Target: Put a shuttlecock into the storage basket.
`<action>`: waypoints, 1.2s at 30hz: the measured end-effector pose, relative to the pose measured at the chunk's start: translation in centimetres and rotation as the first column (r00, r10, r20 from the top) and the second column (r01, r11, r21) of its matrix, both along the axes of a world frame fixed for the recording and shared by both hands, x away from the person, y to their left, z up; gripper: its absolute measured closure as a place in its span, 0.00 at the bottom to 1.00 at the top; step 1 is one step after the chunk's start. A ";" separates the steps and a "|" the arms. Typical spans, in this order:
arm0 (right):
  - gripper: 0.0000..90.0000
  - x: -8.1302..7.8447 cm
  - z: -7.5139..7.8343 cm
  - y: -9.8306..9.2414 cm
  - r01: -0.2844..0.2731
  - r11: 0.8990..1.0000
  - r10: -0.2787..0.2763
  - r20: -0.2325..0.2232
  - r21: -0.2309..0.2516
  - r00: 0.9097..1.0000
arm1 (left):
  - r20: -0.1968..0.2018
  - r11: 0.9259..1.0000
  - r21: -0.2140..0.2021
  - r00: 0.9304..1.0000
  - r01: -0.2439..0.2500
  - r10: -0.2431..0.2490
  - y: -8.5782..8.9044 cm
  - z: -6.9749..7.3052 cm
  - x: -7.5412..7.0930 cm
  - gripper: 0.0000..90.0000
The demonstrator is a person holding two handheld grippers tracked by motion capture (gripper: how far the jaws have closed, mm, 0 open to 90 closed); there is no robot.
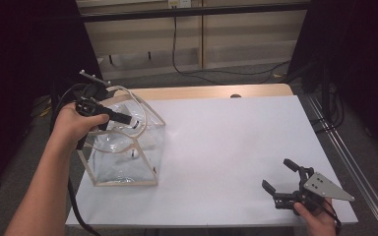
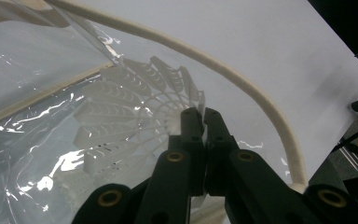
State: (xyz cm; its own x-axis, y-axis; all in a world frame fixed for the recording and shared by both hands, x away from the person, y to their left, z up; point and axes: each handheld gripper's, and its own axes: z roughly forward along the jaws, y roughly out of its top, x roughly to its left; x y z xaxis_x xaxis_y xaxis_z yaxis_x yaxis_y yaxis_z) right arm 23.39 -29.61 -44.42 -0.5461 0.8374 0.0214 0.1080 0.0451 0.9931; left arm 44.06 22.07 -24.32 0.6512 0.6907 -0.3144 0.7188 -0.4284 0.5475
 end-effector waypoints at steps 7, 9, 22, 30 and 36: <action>0.01 0.0 0.0 0.0 0.000 1.000 0.000 -0.001 0.000 1.000 | -0.001 1.000 0.004 1.000 0.000 0.000 0.0 -0.3 0.1 1.00; 0.01 0.0 0.0 0.0 0.001 1.000 -0.001 0.000 0.000 1.000 | -0.004 1.000 0.002 1.000 -0.002 0.002 0.0 -0.4 0.1 0.99; 0.01 -0.1 0.0 0.0 0.003 1.000 -0.003 -0.002 0.000 1.000 | 0.004 1.000 -0.006 1.000 -0.019 0.019 0.1 -0.6 0.1 0.95; 0.01 0.0 0.0 -0.1 0.005 1.000 -0.005 0.000 0.003 1.000 | 0.010 1.000 -0.017 1.000 -0.021 0.022 0.4 -0.4 -0.2 0.85; 0.01 -0.1 0.0 0.1 0.001 1.000 -0.001 -0.003 0.001 1.000 | 0.026 1.000 -0.009 0.999 -0.023 0.023 0.4 -0.3 -0.5 0.78</action>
